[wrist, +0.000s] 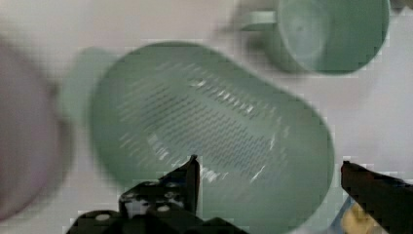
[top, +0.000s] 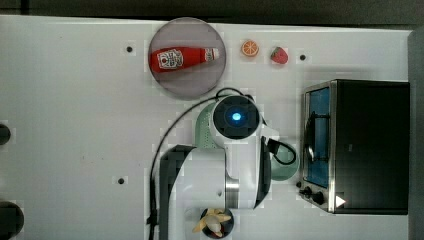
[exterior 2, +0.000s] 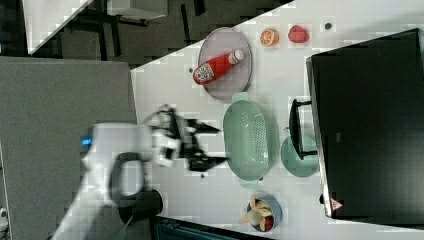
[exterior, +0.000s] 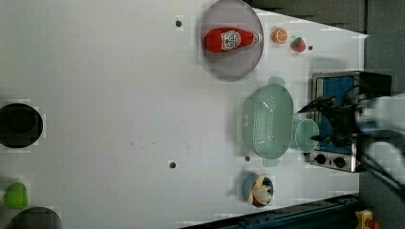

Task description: Drag strainer left to right.

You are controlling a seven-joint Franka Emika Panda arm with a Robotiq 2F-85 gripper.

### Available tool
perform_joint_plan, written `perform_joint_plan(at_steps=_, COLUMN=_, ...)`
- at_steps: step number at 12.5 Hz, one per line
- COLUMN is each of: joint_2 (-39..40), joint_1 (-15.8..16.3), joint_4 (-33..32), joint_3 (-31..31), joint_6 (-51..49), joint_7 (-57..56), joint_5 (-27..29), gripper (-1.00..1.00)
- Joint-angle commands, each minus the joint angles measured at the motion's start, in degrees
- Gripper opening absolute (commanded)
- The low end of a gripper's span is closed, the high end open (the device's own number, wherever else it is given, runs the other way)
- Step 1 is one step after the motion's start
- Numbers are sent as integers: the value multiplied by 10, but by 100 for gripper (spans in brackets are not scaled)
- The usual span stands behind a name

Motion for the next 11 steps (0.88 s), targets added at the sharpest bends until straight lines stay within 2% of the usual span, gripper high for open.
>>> perform_joint_plan(at_steps=1, joint_2=-102, joint_1=4, joint_4=34, joint_3=-12, joint_6=-69, joint_7=-136, joint_5=33, gripper=100)
perform_joint_plan(at_steps=4, joint_2=-158, joint_1=3, joint_4=72, joint_3=-13, joint_6=-190, joint_7=-148, joint_5=31, gripper=100)
perform_joint_plan(at_steps=8, joint_2=-169, joint_1=4, joint_4=127, joint_3=-6, joint_6=-307, joint_7=-148, joint_5=22, gripper=100)
perform_joint_plan(at_steps=11, joint_2=-168, joint_1=4, joint_4=136, joint_3=-4, joint_6=-324, joint_7=-148, joint_5=19, gripper=100)
